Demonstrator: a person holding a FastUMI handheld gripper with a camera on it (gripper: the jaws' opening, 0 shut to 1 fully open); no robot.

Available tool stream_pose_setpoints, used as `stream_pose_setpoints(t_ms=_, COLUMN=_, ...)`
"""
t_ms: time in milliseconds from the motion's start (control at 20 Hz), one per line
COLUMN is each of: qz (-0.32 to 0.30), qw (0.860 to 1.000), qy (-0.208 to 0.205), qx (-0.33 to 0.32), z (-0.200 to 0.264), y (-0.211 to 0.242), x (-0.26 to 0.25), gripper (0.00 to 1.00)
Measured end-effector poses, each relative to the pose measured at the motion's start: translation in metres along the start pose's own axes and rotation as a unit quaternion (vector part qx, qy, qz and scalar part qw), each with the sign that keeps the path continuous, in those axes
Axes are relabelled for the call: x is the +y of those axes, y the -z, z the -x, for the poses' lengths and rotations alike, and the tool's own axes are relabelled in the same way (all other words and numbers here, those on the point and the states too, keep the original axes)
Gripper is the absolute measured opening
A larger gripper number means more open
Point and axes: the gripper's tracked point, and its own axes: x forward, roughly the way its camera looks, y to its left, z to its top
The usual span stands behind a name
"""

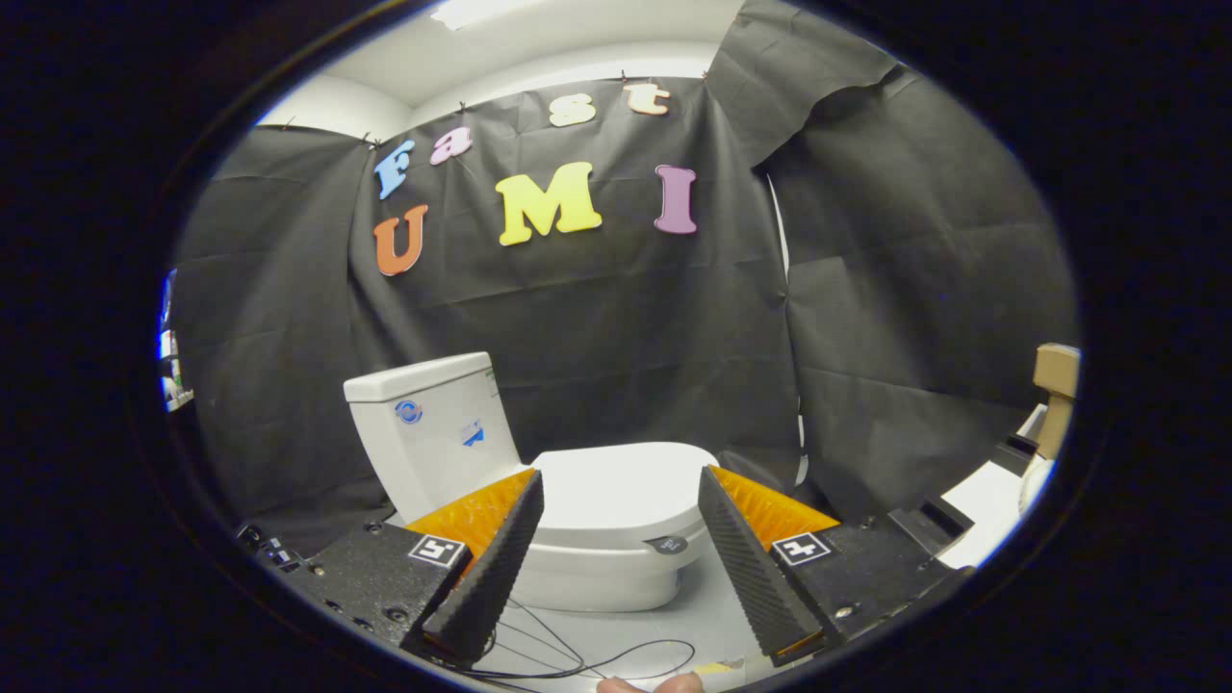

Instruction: Open the toilet lid.

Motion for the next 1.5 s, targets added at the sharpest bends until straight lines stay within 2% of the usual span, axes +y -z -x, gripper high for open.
stream_pose_setpoints(t_ms=150, qz=-0.009, qw=1.0, qy=0.006, qx=-0.009, z=-0.002, y=-0.007, x=0.009, gripper=1.0)
stream_pose_setpoints(t_ms=400, qz=0.016, qw=1.0, qy=0.014, qx=-0.022, z=-0.01, y=-0.016, x=0.006, gripper=1.0)
stream_pose_setpoints(t_ms=550, qz=0.025, qw=0.999, qy=-0.001, qx=-0.03, z=-0.016, y=-0.036, x=0.013, gripper=1.0)
stream_pose_setpoints(t_ms=750, qz=0.046, qw=0.999, qy=-0.013, qx=-0.009, z=-0.04, y=-0.033, x=0.02, gripper=1.0)
stream_pose_setpoints(t_ms=800, qz=0.037, qw=0.999, qy=-0.012, qx=0.002, z=-0.044, y=-0.026, x=0.018, gripper=1.0)
stream_pose_setpoints(t_ms=1050, qz=-0.081, qw=0.996, qy=-0.01, qx=0.045, z=-0.066, y=-0.002, x=0.013, gripper=1.0)
stream_pose_setpoints(t_ms=1300, qz=-0.102, qw=0.992, qy=-0.022, qx=0.072, z=-0.086, y=0.026, x=0.013, gripper=1.0)
stream_pose_setpoints(t_ms=1500, qz=-0.149, qw=0.983, qy=-0.03, qx=0.1, z=-0.103, y=0.046, x=0.013, gripper=1.0)
